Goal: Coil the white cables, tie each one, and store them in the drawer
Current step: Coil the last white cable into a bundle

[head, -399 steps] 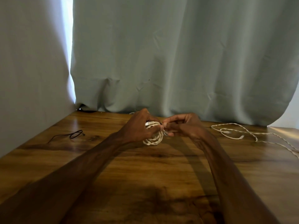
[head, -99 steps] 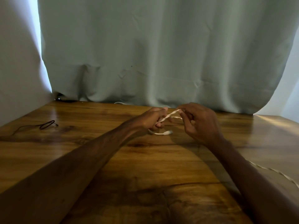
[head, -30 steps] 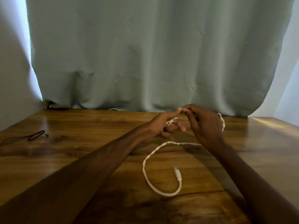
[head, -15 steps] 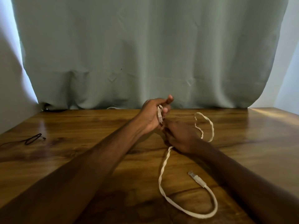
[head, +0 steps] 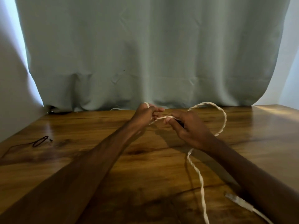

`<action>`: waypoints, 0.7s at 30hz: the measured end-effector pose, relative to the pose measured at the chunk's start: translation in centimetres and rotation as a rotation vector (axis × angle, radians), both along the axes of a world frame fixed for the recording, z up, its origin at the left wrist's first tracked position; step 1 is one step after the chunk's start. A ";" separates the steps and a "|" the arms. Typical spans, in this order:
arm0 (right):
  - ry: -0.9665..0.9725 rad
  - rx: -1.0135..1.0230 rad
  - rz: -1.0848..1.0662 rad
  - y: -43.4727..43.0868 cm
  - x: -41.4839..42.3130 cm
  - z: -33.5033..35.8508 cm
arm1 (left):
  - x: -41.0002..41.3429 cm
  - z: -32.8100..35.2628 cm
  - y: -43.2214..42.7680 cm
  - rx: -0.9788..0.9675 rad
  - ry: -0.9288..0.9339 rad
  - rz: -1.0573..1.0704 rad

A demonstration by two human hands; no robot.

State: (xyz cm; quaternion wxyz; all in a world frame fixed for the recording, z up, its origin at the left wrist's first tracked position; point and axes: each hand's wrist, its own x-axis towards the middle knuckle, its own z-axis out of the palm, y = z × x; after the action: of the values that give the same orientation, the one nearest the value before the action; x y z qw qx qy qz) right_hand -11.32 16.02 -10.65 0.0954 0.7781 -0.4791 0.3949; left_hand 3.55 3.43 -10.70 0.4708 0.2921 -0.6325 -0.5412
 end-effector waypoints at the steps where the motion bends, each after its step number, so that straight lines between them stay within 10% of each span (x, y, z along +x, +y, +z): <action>1: 0.000 -0.039 -0.017 -0.2 -0.4 0.0 | -0.4 -0.1 0.5 -0.069 -0.087 -0.043; 13: -0.133 -0.108 -0.061 -1.0 -4.7 0.2 | -1.7 2.5 5.7 0.239 -0.099 -0.832; 21: 0.082 0.306 -0.099 -2.4 -0.5 -2.3 | -2.0 3.1 4.9 0.262 0.181 -0.576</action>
State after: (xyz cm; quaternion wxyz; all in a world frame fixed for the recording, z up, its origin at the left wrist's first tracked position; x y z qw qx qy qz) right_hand -11.82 13.63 -12.95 0.0146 0.7744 -0.5673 0.2799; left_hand 1.51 8.31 -7.62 0.3110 0.1099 -0.5696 -0.7528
